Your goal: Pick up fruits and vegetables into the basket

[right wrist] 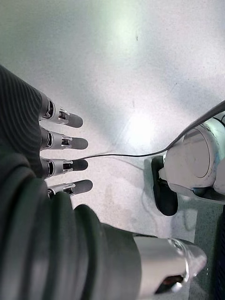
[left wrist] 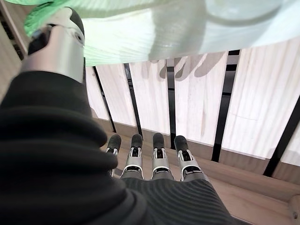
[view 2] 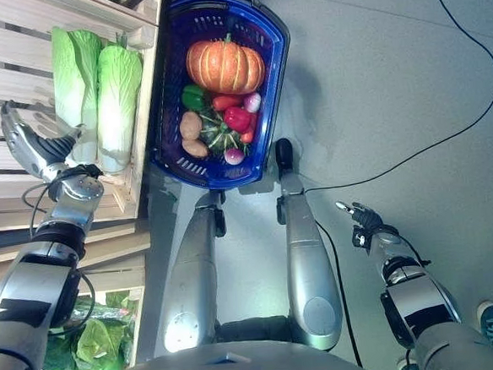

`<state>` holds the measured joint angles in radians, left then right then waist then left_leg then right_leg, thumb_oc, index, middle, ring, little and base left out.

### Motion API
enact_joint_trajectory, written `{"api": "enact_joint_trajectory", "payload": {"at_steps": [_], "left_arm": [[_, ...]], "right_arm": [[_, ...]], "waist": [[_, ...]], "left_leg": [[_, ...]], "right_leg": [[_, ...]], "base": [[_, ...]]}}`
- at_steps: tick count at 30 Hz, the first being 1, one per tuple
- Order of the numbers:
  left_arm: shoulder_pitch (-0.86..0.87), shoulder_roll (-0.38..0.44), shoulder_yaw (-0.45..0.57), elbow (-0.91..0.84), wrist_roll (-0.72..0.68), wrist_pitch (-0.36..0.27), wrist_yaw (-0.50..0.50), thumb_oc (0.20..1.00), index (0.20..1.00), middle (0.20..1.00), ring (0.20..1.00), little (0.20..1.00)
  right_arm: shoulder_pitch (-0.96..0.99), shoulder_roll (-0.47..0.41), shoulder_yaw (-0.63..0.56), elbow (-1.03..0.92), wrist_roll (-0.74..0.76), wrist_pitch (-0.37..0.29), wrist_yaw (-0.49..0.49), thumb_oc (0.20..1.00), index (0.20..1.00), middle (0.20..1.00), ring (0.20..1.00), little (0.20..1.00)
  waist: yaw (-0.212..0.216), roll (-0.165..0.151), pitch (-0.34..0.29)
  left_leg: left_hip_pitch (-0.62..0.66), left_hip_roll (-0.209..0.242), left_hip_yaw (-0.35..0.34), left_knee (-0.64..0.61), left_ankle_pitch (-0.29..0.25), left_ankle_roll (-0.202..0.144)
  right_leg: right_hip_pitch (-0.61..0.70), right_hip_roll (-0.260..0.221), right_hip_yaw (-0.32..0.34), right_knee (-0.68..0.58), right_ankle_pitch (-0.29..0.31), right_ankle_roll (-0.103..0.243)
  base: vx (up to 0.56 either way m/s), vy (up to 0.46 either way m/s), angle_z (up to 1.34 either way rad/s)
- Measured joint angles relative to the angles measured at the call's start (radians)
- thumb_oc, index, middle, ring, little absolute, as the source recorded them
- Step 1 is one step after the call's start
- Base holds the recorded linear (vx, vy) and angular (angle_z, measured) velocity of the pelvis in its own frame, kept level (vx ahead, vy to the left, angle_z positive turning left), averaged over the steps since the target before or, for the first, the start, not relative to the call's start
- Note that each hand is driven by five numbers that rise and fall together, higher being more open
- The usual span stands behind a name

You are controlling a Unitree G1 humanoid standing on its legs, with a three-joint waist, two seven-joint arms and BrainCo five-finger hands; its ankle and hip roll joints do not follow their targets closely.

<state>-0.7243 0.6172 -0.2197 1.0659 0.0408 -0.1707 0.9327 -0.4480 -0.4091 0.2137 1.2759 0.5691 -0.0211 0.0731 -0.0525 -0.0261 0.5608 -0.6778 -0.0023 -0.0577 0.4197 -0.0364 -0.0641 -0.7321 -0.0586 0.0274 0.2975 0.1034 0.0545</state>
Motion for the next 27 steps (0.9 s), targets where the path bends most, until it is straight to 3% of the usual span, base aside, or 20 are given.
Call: {"api": "enact_joint_trajectory", "payload": {"at_steps": [12, 19, 27], "left_arm": [[-0.052, 0.006, -0.024, 0.061, -0.040, 0.072, -0.178, 1.000, 1.000, 1.000, 1.000, 1.000], [-0.061, 0.010, -0.045, 0.103, -0.110, 0.109, -0.341, 1.000, 1.000, 1.000, 1.000, 1.000], [-0.095, 0.020, -0.053, 0.179, -0.170, 0.132, -0.397, 1.000, 1.000, 1.000, 1.000, 1.000]], "right_arm": [[-0.038, 0.000, 0.009, -0.007, 0.000, 0.005, 0.000, 1.000, 1.000, 1.000, 1.000, 1.000], [-0.043, -0.007, 0.027, -0.007, 0.000, 0.020, 0.001, 1.000, 1.000, 1.000, 1.000, 1.000], [-0.075, -0.014, 0.027, -0.007, -0.001, 0.027, 0.002, 1.000, 1.000, 1.000, 1.000, 1.000]], "waist": [[-0.007, 0.000, 0.000], [-0.011, -0.001, -0.001], [-0.026, -0.003, -0.001]], "left_leg": [[-0.011, 0.000, 0.003, 0.015, -0.015, 0.002], [-0.019, 0.000, 0.011, 0.014, -0.017, 0.004], [-0.031, 0.002, 0.022, 0.016, -0.017, 0.003]], "right_leg": [[-0.007, 0.002, 0.003, 0.003, -0.002, -0.013], [-0.019, 0.002, 0.010, 0.006, -0.005, -0.017], [-0.040, 0.003, 0.019, 0.013, -0.002, -0.013]], "base": [[0.00, 0.008, -0.01], [0.00, 0.004, -0.01], [0.00, 0.004, -0.02]]}}
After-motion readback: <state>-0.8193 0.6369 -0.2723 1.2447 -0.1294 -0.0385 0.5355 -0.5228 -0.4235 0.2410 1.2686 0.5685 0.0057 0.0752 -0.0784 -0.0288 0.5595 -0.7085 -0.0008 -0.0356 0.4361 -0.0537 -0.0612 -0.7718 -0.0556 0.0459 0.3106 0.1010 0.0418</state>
